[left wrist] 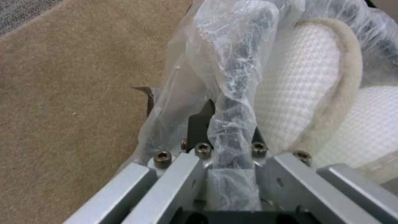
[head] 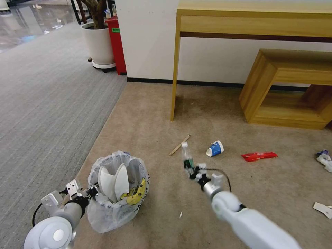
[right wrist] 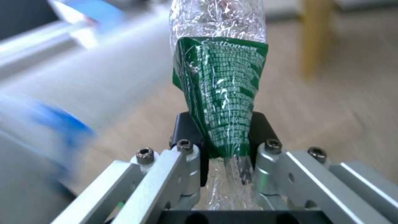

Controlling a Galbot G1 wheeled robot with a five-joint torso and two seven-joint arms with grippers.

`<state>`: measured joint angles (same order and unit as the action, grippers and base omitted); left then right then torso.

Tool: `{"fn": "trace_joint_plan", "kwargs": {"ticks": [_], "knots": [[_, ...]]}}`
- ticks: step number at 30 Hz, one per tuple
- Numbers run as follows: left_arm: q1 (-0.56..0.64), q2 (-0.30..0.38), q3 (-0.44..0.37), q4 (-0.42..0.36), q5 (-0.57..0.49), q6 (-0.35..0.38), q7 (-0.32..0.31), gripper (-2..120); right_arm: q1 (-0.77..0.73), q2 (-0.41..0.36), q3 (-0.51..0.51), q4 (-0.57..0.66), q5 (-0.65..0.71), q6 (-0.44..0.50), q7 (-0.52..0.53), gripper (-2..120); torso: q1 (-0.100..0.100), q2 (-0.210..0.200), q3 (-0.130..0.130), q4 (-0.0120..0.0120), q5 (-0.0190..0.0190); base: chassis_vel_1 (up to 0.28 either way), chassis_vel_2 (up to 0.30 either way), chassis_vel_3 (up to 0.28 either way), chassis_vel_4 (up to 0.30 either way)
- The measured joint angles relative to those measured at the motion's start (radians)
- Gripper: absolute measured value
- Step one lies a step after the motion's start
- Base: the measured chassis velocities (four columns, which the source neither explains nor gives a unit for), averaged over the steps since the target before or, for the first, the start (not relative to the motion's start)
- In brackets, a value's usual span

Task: Pick up the trash bin and place the garbage on the floor into it.

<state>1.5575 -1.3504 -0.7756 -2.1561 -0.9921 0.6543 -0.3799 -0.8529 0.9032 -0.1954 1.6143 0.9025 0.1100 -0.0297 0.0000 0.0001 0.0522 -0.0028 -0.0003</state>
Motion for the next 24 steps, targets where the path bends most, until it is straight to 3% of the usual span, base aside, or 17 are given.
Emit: {"fn": "trace_joint_plan", "kwargs": {"ticks": [7,10,11,18,24], "knots": [[0.000,-0.009,0.004,-0.006,0.007,0.001,-0.001,1,0.194,-0.097,-0.104,0.173,0.067,0.026,-0.140,13,0.000,0.000,0.000,0.0004,0.0000,0.000,0.000,0.000,0.000],[0.002,-0.017,0.006,-0.015,0.013,0.002,-0.002,1,0.321,-0.123,-0.230,0.201,0.089,0.039,-0.219,13,0.000,0.000,0.000,0.0000,0.0003,0.000,0.000,0.000,0.000],[0.002,-0.017,0.006,-0.015,0.013,0.002,-0.002,1,0.321,-0.123,-0.230,0.201,0.089,0.039,-0.219,13,0.000,0.000,0.000,0.0000,0.0003,0.000,0.000,0.000,0.000],[0.006,-0.035,0.007,-0.031,0.025,0.003,-0.002,1,0.596,-0.097,-0.508,0.218,0.127,0.008,-0.231,13,0.000,0.000,0.000,0.0002,0.0000,0.000,0.000,0.000,0.000],[0.006,-0.042,0.004,-0.042,0.025,0.004,-0.002,1,0.682,-0.057,-0.636,0.218,0.141,-0.021,-0.200,13,0.000,0.000,0.000,0.0001,0.0000,0.000,0.000,0.000,0.000]]}}
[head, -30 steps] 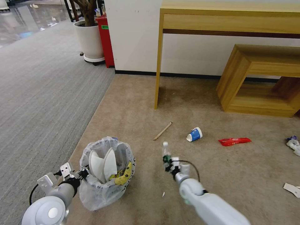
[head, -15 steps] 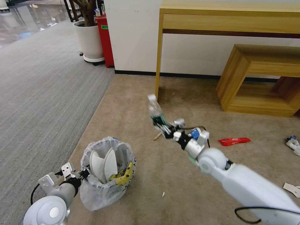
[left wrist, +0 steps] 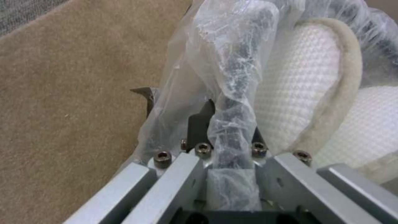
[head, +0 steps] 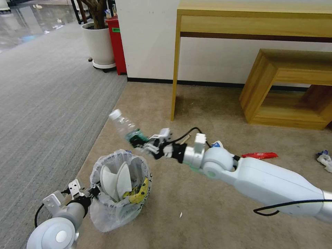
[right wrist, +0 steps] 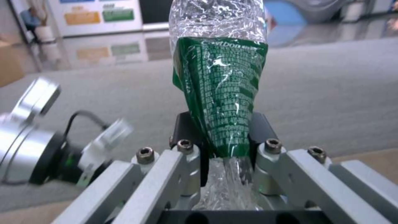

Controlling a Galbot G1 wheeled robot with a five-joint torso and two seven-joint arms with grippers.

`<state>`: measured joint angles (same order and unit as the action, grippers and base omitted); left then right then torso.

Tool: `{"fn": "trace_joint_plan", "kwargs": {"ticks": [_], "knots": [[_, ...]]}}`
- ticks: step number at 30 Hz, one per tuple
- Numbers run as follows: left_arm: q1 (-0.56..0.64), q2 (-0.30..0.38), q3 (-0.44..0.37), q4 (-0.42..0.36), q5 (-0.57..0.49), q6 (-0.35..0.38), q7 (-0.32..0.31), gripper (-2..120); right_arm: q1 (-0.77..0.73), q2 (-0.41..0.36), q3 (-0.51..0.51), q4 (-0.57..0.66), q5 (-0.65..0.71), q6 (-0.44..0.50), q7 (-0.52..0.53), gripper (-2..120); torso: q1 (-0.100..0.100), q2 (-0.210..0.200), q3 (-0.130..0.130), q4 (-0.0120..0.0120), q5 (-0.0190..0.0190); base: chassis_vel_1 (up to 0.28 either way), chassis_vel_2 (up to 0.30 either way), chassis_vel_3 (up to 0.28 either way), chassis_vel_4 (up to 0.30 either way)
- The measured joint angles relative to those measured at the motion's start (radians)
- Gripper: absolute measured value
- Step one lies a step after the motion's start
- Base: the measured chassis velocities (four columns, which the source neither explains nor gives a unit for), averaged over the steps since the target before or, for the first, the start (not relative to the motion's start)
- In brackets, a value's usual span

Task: Pick up the trash bin and place the garbage on the floor into it.

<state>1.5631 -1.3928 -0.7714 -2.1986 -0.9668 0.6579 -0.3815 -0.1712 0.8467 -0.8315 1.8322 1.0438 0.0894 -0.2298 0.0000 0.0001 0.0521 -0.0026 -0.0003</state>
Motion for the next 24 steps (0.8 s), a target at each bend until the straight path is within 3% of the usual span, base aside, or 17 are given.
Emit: {"fn": "trace_joint_plan", "kwargs": {"ticks": [5,18,21,24], "knots": [[0.001,0.000,-0.005,-0.011,-0.007,0.000,0.000,1,-0.010,0.025,-0.075,-0.036,-0.030,-0.005,0.022,13,0.000,0.000,0.000,-0.0002,0.0004,0.000,0.000,0.000,0.000],[-0.002,0.009,-0.008,-0.009,-0.018,0.001,-0.003,1,-0.067,0.068,-0.121,-0.131,-0.087,0.018,0.049,13,0.000,0.000,0.000,-0.0001,0.0003,0.000,0.000,0.000,0.000],[-0.005,0.010,-0.008,-0.006,-0.018,0.002,-0.004,1,-0.067,0.074,-0.124,-0.137,-0.089,0.020,0.050,14,0.000,0.000,0.000,0.0000,0.0002,0.000,0.000,0.000,0.000],[-0.009,0.012,-0.008,-0.003,-0.023,0.002,-0.005,1,-0.070,0.079,-0.129,-0.143,-0.093,0.025,0.050,24,0.000,0.000,0.000,-0.0001,0.0002,0.000,0.000,0.000,0.000]]}}
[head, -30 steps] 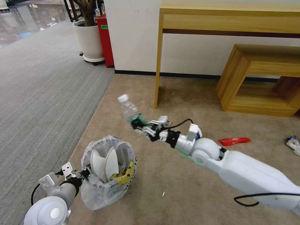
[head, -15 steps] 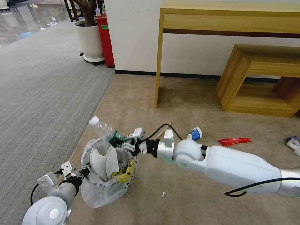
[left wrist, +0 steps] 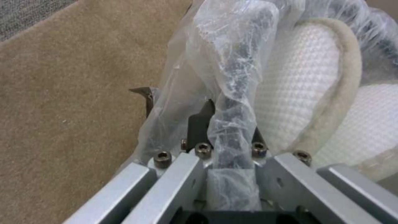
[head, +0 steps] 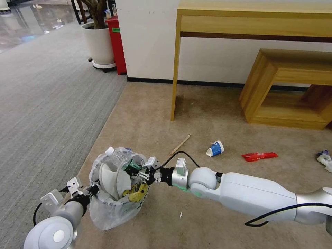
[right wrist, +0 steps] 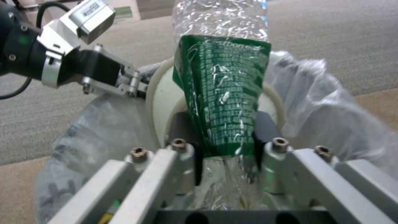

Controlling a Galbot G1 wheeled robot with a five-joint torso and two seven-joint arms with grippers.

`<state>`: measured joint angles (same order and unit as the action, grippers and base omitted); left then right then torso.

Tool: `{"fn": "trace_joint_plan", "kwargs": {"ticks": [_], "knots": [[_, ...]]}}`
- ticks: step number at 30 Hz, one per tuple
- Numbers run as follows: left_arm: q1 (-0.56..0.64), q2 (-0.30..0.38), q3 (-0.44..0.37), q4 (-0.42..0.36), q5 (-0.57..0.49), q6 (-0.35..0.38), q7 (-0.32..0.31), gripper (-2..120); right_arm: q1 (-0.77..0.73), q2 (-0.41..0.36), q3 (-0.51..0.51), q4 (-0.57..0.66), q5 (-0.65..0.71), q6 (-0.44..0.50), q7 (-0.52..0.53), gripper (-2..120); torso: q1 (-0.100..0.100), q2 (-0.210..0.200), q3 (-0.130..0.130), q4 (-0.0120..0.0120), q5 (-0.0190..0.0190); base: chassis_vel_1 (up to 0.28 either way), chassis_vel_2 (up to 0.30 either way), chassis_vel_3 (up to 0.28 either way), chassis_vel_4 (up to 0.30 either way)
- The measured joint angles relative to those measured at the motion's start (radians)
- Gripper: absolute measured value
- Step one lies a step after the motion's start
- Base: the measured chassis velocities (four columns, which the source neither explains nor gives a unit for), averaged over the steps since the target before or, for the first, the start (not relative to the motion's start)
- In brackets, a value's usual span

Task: Pick up the trash bin and place the garbage on the floor into it.

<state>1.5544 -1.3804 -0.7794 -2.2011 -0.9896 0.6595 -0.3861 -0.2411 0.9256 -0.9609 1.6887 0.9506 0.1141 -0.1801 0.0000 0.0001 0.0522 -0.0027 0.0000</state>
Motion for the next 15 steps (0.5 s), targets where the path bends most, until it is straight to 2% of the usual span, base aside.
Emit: {"fn": "trace_joint_plan", "kwargs": {"ticks": [3,4,7,8,11,12,15], "knots": [[-0.005,0.006,-0.002,0.009,-0.004,0.000,-0.002,1,-0.005,0.002,-0.004,-0.012,-0.010,0.010,-0.001,39,0.000,0.000,0.000,0.0000,0.0000,0.000,0.000,0.000,0.000],[-0.005,0.006,-0.002,0.009,-0.004,0.000,-0.002,1,-0.005,0.002,-0.004,-0.012,-0.010,0.010,-0.001,39,0.000,0.000,0.000,0.0000,0.0000,0.000,0.000,0.000,0.000],[-0.010,0.009,-0.002,0.020,-0.007,0.000,-0.002,1,-0.013,0.002,-0.001,-0.020,-0.016,0.019,-0.004,54,0.000,0.000,0.000,0.0000,0.0000,0.000,0.000,0.000,0.000],[-0.010,0.009,-0.002,0.020,-0.007,0.000,-0.002,1,-0.013,0.002,-0.001,-0.020,-0.016,0.019,-0.004,54,0.000,0.000,0.000,0.0000,0.0000,0.000,0.000,0.000,0.000],[-0.014,0.013,-0.002,0.033,-0.007,0.000,-0.002,1,-0.032,-0.003,0.030,-0.016,-0.017,0.024,-0.005,68,0.000,0.000,0.000,0.0000,0.0000,0.000,0.000,0.000,0.000],[-0.014,0.013,-0.002,0.033,-0.007,0.000,-0.002,1,-0.032,-0.003,0.030,-0.016,-0.017,0.024,-0.005,68,0.000,0.000,0.000,0.0000,0.0000,0.000,0.000,0.000,0.000],[-0.020,0.016,-0.002,0.045,-0.008,0.000,-0.003,1,-0.069,-0.008,0.089,-0.003,-0.016,0.031,-0.002,81,0.000,0.000,0.000,0.0000,0.0000,0.000,0.000,0.000,0.000]]}}
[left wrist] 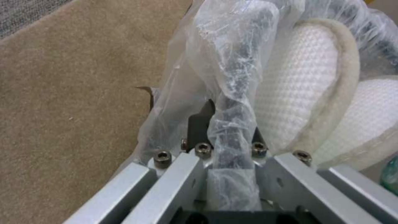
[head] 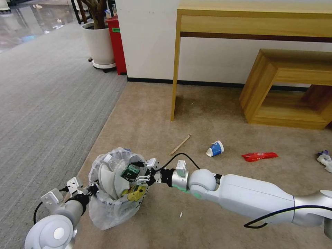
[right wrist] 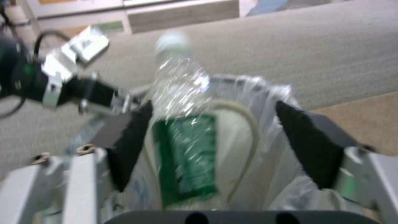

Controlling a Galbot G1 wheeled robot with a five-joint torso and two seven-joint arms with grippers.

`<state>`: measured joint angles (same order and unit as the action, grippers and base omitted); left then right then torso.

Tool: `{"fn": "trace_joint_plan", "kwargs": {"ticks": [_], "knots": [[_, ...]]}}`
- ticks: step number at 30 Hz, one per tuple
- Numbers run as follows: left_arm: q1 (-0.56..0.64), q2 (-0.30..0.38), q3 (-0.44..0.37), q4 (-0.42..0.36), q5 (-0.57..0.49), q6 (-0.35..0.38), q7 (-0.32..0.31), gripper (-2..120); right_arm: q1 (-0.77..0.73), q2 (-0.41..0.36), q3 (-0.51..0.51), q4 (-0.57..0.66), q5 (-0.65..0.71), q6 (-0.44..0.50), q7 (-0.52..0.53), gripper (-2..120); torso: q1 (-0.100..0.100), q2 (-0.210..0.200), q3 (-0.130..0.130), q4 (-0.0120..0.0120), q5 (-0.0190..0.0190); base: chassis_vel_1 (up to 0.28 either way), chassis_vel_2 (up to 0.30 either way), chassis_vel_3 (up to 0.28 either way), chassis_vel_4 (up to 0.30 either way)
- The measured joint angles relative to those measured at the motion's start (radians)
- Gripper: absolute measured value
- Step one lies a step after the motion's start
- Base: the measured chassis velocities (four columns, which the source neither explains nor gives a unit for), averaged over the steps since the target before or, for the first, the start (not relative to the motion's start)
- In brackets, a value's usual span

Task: Pick up the trash bin and place the garbage on the floor into it.

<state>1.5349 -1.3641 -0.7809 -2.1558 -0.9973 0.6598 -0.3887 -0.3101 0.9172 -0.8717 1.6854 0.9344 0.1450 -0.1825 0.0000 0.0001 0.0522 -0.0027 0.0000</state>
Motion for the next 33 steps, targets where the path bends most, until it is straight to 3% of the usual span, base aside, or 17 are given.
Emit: {"fn": "trace_joint_plan", "kwargs": {"ticks": [4,7,13,16,18,19,20,23,24,26,30,33], "knots": [[-0.005,0.002,0.002,0.012,0.000,0.000,-0.001,1,-0.044,-0.009,0.072,0.031,0.009,0.001,0.010,95,0.000,0.000,0.000,0.0000,0.0000,0.000,0.000,0.000,0.000],[-0.006,0.002,0.004,0.014,0.000,0.000,-0.001,1,-0.070,-0.012,0.110,0.043,0.012,0.001,0.020,99,0.000,0.000,0.000,0.0000,0.0001,0.000,0.000,0.000,0.000],[-0.004,0.001,0.006,0.015,0.001,0.000,-0.001,1,-0.151,-0.009,0.246,0.062,0.026,0.001,0.081,100,0.000,0.000,0.000,0.0000,0.0001,0.000,0.000,0.000,0.000],[0.001,0.001,0.005,0.006,0.002,0.000,-0.001,1,-0.204,-0.016,0.371,0.070,0.034,-0.004,0.152,100,0.000,0.000,0.000,0.0001,0.0002,0.000,0.000,0.000,0.000],[0.002,0.001,0.005,0.005,0.002,0.000,-0.001,1,-0.211,-0.017,0.389,0.072,0.034,-0.007,0.165,100,0.000,0.000,0.000,0.0001,0.0002,0.000,0.000,0.000,0.000],[0.004,0.002,0.004,0.001,0.002,0.000,-0.001,1,-0.244,-0.023,0.474,0.076,0.036,-0.029,0.245,100,0.000,0.000,0.000,-0.0001,0.0002,0.000,0.000,0.000,0.000],[0.004,0.002,0.004,0.001,0.002,0.000,-0.001,1,-0.244,-0.023,0.474,0.076,0.036,-0.029,0.245,100,0.000,0.000,0.000,-0.0001,0.0002,0.000,0.000,0.000,0.000],[0.007,0.005,0.004,-0.003,0.003,0.000,-0.001,1,-0.312,-0.034,0.619,0.084,0.030,-0.118,0.442,100,0.000,0.000,0.000,0.0003,0.0002,0.000,0.000,0.000,0.000],[0.007,0.005,0.004,-0.003,0.003,0.000,-0.001,1,-0.312,-0.034,0.619,0.084,0.030,-0.118,0.442,100,0.000,0.000,0.000,0.0003,0.0002,0.000,0.000,0.000,0.000],[0.008,0.007,0.006,-0.003,0.004,0.000,0.000,1,-0.373,-0.049,0.712,0.089,0.012,-0.193,0.559,100,0.000,0.000,0.000,0.0000,0.0003,0.000,0.000,0.000,0.000],[0.008,0.009,0.009,-0.002,0.006,0.000,0.001,1,-0.481,-0.078,0.825,0.074,-0.062,-0.213,0.615,100,0.000,0.000,0.000,-0.0004,0.0004,0.000,0.000,0.000,0.000],[0.008,0.011,0.012,-0.001,0.006,0.000,0.002,1,-0.554,-0.087,0.891,0.048,-0.101,-0.169,0.616,100,0.000,0.000,0.000,-0.0004,0.0003,0.000,0.000,0.000,0.000]]}}
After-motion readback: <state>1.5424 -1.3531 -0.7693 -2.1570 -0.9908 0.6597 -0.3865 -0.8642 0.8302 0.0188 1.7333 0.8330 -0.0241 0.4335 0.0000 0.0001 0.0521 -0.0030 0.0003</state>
